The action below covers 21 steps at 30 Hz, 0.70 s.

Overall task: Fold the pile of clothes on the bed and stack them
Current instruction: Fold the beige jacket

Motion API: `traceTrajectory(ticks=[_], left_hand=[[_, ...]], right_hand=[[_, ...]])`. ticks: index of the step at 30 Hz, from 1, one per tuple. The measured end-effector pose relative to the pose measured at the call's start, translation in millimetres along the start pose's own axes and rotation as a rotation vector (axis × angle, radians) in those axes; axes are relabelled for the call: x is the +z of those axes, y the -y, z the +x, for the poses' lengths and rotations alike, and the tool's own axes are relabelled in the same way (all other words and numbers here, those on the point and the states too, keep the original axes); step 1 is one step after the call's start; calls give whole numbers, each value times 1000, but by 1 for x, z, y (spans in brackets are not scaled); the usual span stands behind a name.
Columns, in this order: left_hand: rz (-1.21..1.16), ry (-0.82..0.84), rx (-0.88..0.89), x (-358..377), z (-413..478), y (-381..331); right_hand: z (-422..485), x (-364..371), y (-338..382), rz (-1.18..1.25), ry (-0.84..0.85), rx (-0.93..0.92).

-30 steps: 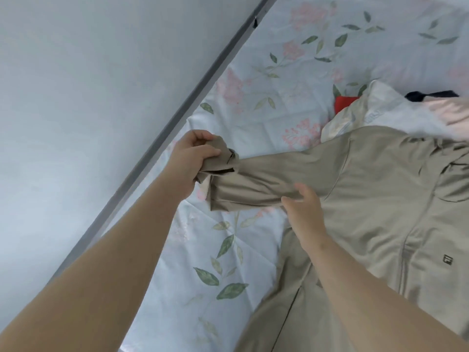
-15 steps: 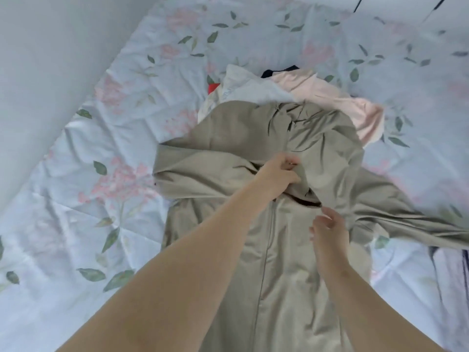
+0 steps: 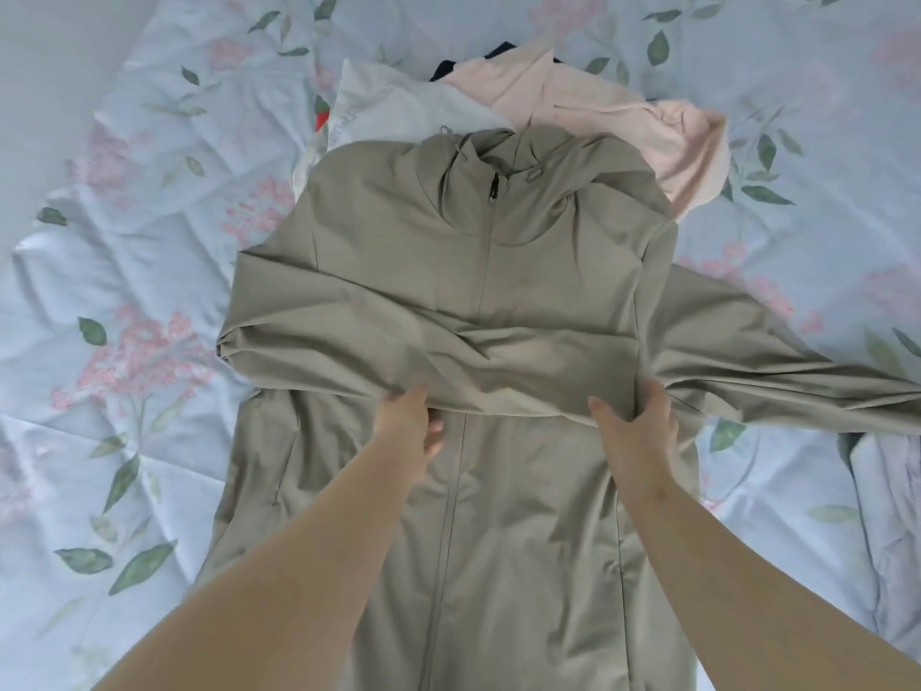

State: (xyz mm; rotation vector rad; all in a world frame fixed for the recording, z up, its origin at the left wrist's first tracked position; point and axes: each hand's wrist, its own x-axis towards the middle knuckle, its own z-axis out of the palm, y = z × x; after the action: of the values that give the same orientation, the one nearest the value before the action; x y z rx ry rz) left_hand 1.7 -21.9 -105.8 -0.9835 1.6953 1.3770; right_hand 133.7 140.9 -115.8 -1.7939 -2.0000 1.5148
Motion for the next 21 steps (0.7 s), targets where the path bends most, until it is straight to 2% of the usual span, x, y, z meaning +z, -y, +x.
traceTrajectory(ticks=[2, 4, 7, 9, 11, 13, 16, 17, 18, 20, 21], left_hand=[[-174, -115, -58, -9, 13, -8], [-319, -158, -122, -16, 23, -19], [-426, -87, -144, -23, 34, -29], [-450, 15, -88, -22, 35, -30], [-374, 106, -21, -15, 30, -26], [-207, 114, 5, -7, 25, -18], [5, 23, -40, 1, 16, -8], [86, -24, 1, 3, 12, -7], [235, -113, 124, 5, 9, -5], [584, -307, 582, 11, 4, 0], [695, -321, 844, 15, 1, -1]], right_hand=[[18, 6, 4, -49, -63, 20], [36, 11, 7, -94, -78, 85], [54, 15, 13, -96, -22, 63], [62, 8, 16, -5, -113, -25], [66, -5, 18, 118, -242, -63], [69, -21, 18, 128, -322, -47], [76, -38, 17, 42, -287, -9], [78, -40, 17, 26, -273, -12], [78, -42, 18, 18, -282, -19], [81, -46, 18, 58, -328, -18], [83, -48, 17, 86, -343, -17]])
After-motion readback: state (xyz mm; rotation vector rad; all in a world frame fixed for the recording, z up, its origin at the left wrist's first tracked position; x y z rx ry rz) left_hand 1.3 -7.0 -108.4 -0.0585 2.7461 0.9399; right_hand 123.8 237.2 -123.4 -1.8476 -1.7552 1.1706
